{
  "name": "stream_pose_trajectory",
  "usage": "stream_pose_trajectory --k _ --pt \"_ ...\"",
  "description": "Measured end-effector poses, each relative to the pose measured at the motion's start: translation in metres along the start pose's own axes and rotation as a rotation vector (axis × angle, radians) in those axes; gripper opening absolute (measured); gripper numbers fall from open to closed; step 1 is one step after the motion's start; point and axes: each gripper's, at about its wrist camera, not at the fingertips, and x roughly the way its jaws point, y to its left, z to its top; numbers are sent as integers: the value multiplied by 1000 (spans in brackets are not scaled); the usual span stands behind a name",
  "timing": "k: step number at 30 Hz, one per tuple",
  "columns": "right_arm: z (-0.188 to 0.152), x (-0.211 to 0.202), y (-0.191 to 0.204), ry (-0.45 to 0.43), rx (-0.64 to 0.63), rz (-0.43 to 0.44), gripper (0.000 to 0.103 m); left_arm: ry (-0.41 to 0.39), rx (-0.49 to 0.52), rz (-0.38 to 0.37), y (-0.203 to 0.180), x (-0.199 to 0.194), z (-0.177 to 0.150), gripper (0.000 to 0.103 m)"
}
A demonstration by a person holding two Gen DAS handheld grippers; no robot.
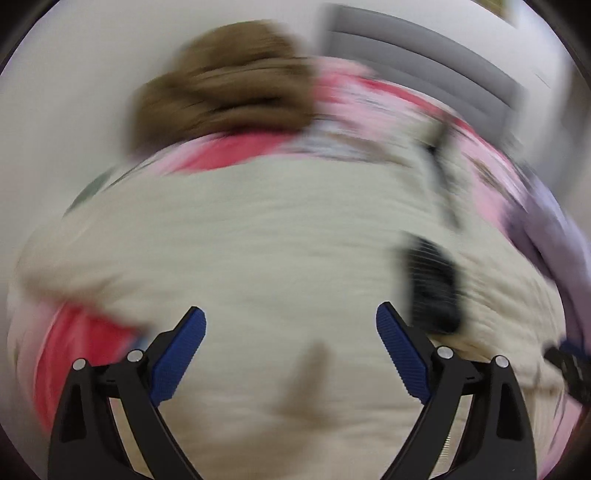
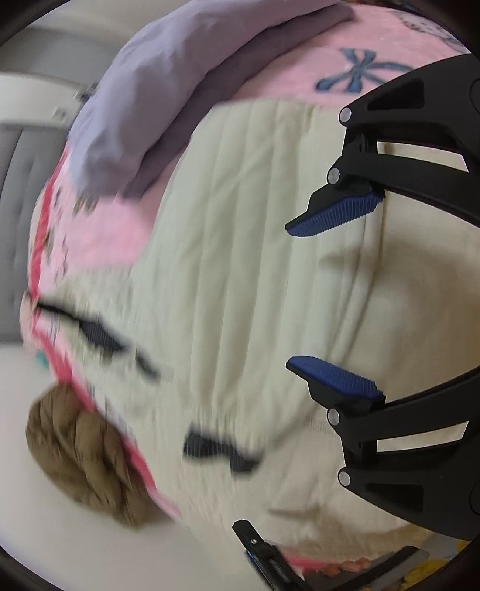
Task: Fold large clothes
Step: 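Grasp the other sleeve cuff with the left gripper and lift it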
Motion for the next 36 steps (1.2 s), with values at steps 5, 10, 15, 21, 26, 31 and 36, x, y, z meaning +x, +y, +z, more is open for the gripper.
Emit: stream_pose_trajectory --k 5,10,15,21,26,31,36 --pt "13 -2 63 -4 -70 81 69 14 -281 161 120 3 5 94" --pt "24 0 116 20 -92 135 73 7 -443 234 200 11 10 94" --pt "35 0 159 50 -136 184 73 -11 -559 179 249 27 12 94" --pt "43 -1 186 79 -216 191 73 -59 -785 87 296 34 5 94" --pt "46 5 197 99 -239 169 74 -93 -947 59 313 41 -1 75" --pt "45 9 194 117 -201 177 76 -91 -894 122 305 39 9 26" --pt "40 7 182 119 -171 171 76 -170 -847 128 290 16 33 14"
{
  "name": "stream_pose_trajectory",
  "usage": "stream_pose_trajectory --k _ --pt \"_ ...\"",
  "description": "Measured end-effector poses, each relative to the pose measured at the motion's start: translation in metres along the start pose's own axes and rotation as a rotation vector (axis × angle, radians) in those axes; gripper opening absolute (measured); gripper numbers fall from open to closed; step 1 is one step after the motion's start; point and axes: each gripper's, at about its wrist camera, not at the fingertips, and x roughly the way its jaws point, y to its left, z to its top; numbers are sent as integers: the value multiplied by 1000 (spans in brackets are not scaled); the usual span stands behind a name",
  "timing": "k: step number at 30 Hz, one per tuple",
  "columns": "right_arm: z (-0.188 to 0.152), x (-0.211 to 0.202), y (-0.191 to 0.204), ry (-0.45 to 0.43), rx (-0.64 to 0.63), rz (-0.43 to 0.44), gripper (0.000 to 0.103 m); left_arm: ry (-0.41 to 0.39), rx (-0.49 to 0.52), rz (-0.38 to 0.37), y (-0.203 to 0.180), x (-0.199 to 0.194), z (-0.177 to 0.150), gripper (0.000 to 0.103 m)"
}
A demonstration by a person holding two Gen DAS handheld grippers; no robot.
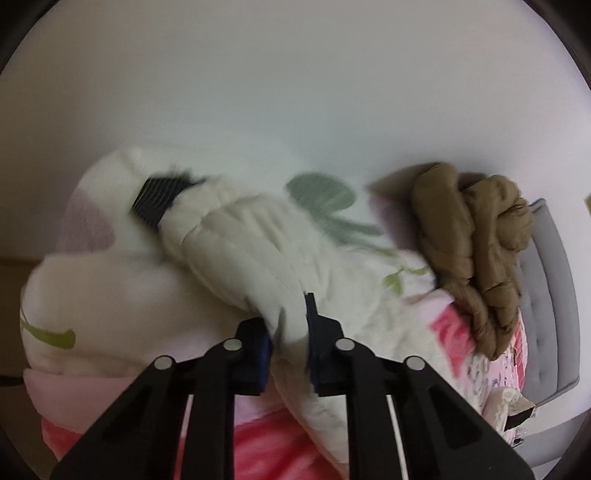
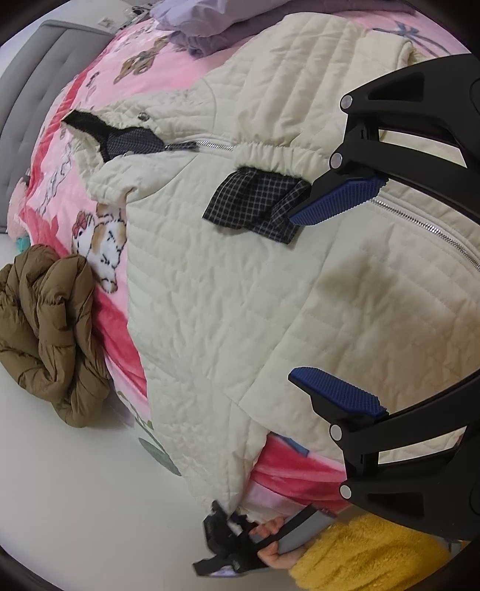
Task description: Fold large clothes
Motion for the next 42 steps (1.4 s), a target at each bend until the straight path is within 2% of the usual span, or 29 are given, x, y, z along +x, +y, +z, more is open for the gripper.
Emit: stream_pose_trajectory --k 5,7,10,12,15,18,19,20,21,22,25,27,31,34,37,38,39,42 --pt "-10 -16 -25 -60 67 -28 76 -117 89 -96 -59 -51 6 12" --pt "-16 -22 -39 -74 103 -47 76 -173 175 -182 -100 -81 -3 12" --pt "-29 -31 -71 -68 189 -104 76 -212 293 -319 -152 -115 -28 12" --pt "-39 -40 -94 -81 265 -113 76 -218 423 -400 -190 -131 -54 12" --pt "-58 -56 -131 -95 376 -157 76 -211 741 -489 -249 -147 -123 12" --pt "-78 -70 -162 -110 461 -206 76 -163 974 -542 -275 -146 -189 12" --pt "-86 -76 -174 -117 491 -227 76 -150 1091 -545 -281 -141 -223 13" --pt "-92 -79 -181 -119 509 -238 76 -150 1169 -540 -282 -137 -244 13" --pt "-100 -84 -190 -121 535 -250 76 -153 1295 -525 -283 -130 -277 13" --pt "-104 -87 -196 -123 553 -257 76 -148 1361 -518 -282 -126 -296 12" --pt "-121 -93 -213 -123 604 -269 76 -73 1500 -506 -274 -109 -345 12" --pt "-130 -93 -217 -121 619 -272 76 -68 1612 -484 -265 -101 -373 12" --pt "-139 -90 -220 -114 613 -270 76 -55 1694 -467 -248 -95 -395 12" --pt "-137 -81 -215 -118 582 -236 76 -77 1749 -450 -237 -90 -405 12" --pt "-123 -74 -207 -145 547 -124 77 -99 1786 -456 -231 -88 -406 12" --pt "-116 -71 -205 -156 534 -84 81 -100 1788 -465 -230 -90 -404 12" --pt "-105 -68 -202 -174 512 -27 82 -100 1786 -478 -230 -91 -402 12" --pt "-66 -57 -196 -197 437 65 82 -117 1775 -506 -224 -99 -399 15"
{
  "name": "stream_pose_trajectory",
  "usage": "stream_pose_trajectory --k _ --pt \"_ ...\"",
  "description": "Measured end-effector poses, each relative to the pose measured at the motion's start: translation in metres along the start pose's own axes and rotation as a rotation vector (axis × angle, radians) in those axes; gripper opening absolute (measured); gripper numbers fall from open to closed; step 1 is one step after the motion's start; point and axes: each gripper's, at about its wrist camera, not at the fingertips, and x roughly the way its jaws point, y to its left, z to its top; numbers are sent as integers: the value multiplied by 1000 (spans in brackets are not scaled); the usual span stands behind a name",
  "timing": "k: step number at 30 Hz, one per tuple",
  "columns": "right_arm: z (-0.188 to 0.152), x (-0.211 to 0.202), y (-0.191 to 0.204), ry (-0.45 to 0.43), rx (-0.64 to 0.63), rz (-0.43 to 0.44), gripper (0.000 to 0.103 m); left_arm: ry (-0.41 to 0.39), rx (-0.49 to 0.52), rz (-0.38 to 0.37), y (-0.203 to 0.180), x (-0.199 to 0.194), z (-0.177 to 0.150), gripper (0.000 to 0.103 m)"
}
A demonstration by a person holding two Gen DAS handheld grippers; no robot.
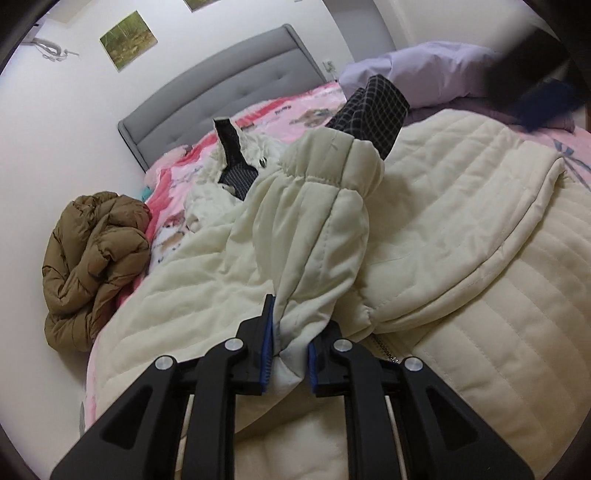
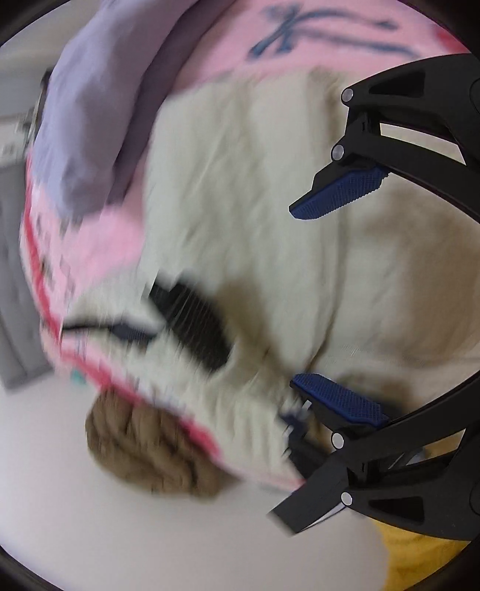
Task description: Fold large clothes
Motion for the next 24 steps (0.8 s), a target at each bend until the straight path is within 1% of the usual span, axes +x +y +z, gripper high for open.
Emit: stream_pose_trajectory --k 2,4,5,6,7,9,10,11,12,13,15,17,19,21,23,24 --pt "23 16 11 17 -33 24 82 0 -9 -9 2 -4 -2 16" --pt "41 32 15 49 -44 13 85 -1 -17 -19 2 -9 -3 17" --pt "49 44 17 79 -42 8 86 -1 -25 -22 3 -11 -4 17" --pt "56 60 17 133 -28 9 86 3 -32 -23 4 -11 -5 17" --pt "62 73 17 168 -5 19 85 5 -40 -23 3 -11 -5 17" --pt "65 86 19 180 24 60 74 6 -42 -18 3 -11 -6 17" --pt "66 90 21 184 25 70 54 6 -36 -9 1 -11 -8 17" --pt "68 91 25 181 5 53 44 9 -32 7 1 -11 -9 17" --pt "68 86 30 165 -25 59 31 5 -30 15 2 -12 -9 17" --pt "66 75 36 133 -61 70 28 -1 -30 16 2 -13 -10 17" --pt "58 57 45 89 -121 45 26 -18 -39 4 4 -18 -11 20" --pt "47 51 41 78 -128 11 26 -19 -35 -38 0 -21 -14 22" --pt "33 54 32 73 -117 -15 25 -11 -18 -60 -4 -24 -18 23" --pt "19 70 17 103 -89 -39 25 7 -10 -62 -6 -25 -22 25" --pt "12 82 6 122 -55 -46 26 28 -9 -68 -6 -26 -23 31" --pt "11 84 1 117 -36 -43 25 43 -4 -53 -7 -27 -23 40"
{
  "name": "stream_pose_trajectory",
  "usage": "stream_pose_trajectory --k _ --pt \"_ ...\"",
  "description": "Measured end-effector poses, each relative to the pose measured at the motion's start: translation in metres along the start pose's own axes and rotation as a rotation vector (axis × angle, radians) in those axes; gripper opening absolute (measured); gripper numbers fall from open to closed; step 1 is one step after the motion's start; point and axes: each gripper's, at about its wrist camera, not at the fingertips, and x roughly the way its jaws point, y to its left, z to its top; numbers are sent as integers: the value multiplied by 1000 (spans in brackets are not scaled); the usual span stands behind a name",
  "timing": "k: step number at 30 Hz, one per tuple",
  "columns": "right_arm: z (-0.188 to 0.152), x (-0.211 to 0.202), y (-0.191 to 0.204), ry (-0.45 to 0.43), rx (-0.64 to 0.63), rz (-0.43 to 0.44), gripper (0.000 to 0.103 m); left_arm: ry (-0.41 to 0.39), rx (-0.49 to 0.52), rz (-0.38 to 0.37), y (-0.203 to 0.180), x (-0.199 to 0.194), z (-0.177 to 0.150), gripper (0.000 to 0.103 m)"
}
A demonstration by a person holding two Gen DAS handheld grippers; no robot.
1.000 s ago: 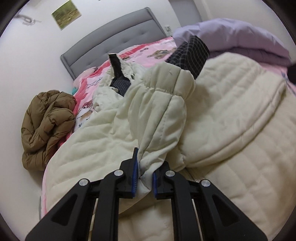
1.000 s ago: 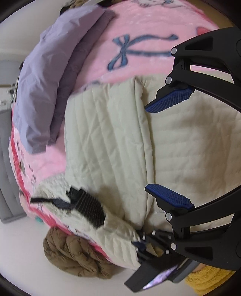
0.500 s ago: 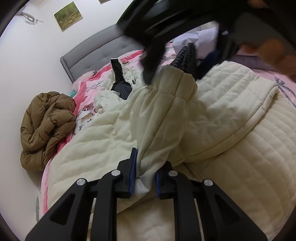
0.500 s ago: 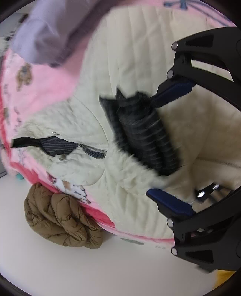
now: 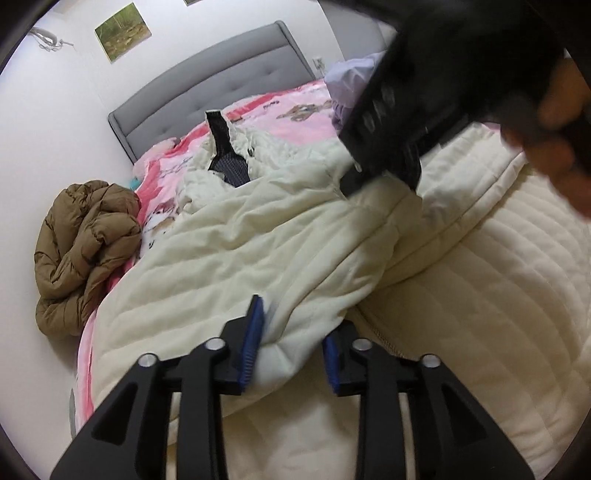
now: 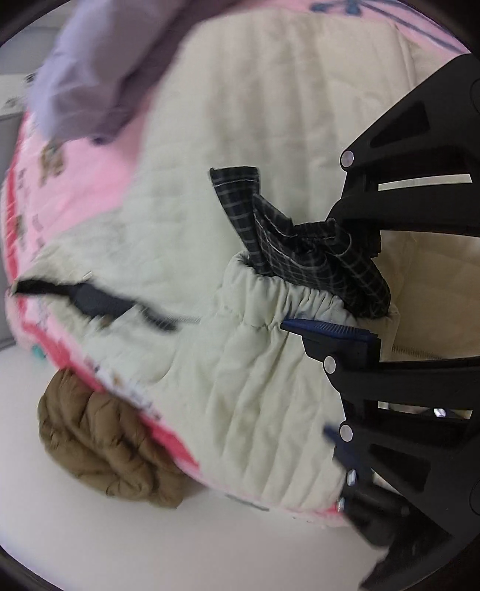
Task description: Fold large clothes
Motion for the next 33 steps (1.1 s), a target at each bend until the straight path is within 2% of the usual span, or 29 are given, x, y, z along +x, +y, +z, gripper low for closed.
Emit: stream_pose_trajectory --k 1,3,6,8,11,13,15,18,20,22,24,28,31,33 --pt "1 1 -2 -4 13 -1 26 7 5 5 0 -2 -1 58" --pt "5 3 -2 1 7 -13 25 -7 -6 -32 3 -14 -6 76" --pt "9 3 3 15 -33 -23 25 4 -58 -62 19 -35 -9 76" --pt "13 -8 8 -6 -74 -18 25 -5 -138 -60 44 -47 -6 76" --pt "14 -25 22 -48 -190 -55 25 11 -293 -27 95 -46 -1 83" --pt "15 -26 28 -37 -235 -88 25 49 -366 -24 127 -29 0 84" --pt "14 -21 27 -22 -225 -100 25 91 -404 -12 147 -9 -1 84" --pt "11 -10 16 10 -166 -100 26 198 -535 -65 175 28 -10 84" --pt "7 -2 9 27 -149 -111 27 271 -673 -131 187 52 -23 84" --pt "2 8 4 53 -140 -124 28 304 -720 -152 188 64 -31 84" --pt "-1 14 -3 57 -113 -123 30 334 -704 -150 179 75 -37 84" --pt "0 22 -19 76 -39 -103 47 349 -594 -99 158 87 -40 84" --pt "5 8 -22 69 -2 -103 61 315 -595 -75 159 79 -38 84" --pt "11 -16 -21 19 49 -83 60 281 -574 -27 159 67 -36 84"
